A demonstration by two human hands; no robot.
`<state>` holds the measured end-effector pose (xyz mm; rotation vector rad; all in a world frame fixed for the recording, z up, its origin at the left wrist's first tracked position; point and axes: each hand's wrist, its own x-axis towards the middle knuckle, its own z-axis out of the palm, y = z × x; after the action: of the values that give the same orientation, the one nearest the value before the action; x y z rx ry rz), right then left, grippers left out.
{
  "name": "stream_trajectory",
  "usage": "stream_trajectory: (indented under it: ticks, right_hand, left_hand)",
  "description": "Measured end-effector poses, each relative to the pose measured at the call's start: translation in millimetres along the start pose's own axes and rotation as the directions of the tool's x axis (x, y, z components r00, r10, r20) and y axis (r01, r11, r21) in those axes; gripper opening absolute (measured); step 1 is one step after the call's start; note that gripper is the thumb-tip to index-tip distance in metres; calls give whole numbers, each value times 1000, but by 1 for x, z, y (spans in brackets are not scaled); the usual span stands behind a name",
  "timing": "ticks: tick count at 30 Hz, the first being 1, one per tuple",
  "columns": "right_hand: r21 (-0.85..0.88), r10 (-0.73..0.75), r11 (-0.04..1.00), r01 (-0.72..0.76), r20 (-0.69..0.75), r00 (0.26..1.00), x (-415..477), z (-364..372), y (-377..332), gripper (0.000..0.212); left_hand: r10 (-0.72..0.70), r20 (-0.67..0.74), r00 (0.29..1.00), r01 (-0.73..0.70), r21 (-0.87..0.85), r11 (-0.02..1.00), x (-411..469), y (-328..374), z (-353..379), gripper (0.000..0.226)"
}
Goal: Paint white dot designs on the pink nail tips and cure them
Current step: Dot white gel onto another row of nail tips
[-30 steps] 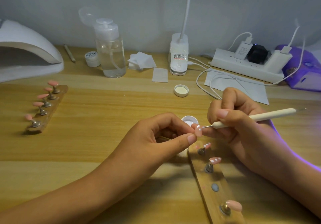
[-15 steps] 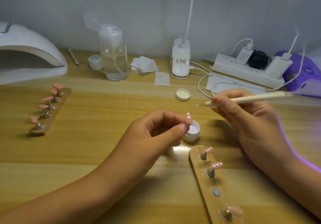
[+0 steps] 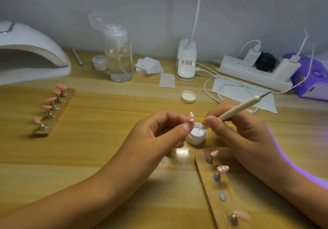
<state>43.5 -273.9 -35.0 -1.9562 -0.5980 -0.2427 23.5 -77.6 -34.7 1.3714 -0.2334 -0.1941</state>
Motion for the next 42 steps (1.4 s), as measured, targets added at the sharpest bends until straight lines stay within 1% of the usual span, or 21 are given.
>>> stream_trajectory:
  ticks: [4,8,12,15,18,20,22,26,28,31,34,36,39,42]
  right_hand:
    - [-6,10,1000,-10,31,999,0,0,1,15]
    - [-11,19,1000,-18,39,999,1,0,2,21]
    - [-1,39,999,-39,45,998,1,1,1,18]
    - [83,67,994,-67,3,998,1,0,0,14]
    - [198,100,977,-82,-81,992,1,-3,-1,10]
    - [283,144,954,-100,-139,980,2,-6,-2,13]
    - [364,174,925,-109,-152,973,2,-8,-1,19]
    - [596,218,794,-116,-102,971,2,-10,1,18]
    - [655,216,744,-129,-53,975,2,-9,-1,16]
    - [689,223,706,-162,1,975,3,-8,-4,14]
    - [701,195,693,-166,39,980,2,-7,-6,12]
    - [713,170,682,-162,60,984,1,-7,-8,15]
    - [709,170,687,-161,59,984,0,-5,-11,24]
    - [723,195,670,-169,48,980,0,-4,-13,22]
  left_hand:
    - [12,16,1000,-12,18,1000,-1,1,-1,11]
    - [13,9,1000,-13,19,1000,0,0,0,11]
    - [10,5,1000,-10,26,1000,0,0,0,11]
    - [2,-7,1000,-2,19,1000,0,0,0,11]
    - [-6,-15,1000,6,-1,1000,0,0,1,10]
    - [-8,-15,1000,8,-7,1000,0,0,1,10]
    - [-1,-4,1000,1,-5,1000,0,1,1,10]
    - [13,27,1000,-14,7,1000,-1,2,3,11]
    - [13,46,999,-15,27,1000,-1,2,4,11]
    - [3,69,998,-7,61,998,-2,2,3,9]
    - [0,82,997,-6,64,998,-2,1,3,8]
    - [3,89,996,-9,71,997,-3,1,3,8]
    - [3,92,996,-10,80,997,-2,1,3,8]
    - [3,89,996,-12,103,995,-2,0,3,6]
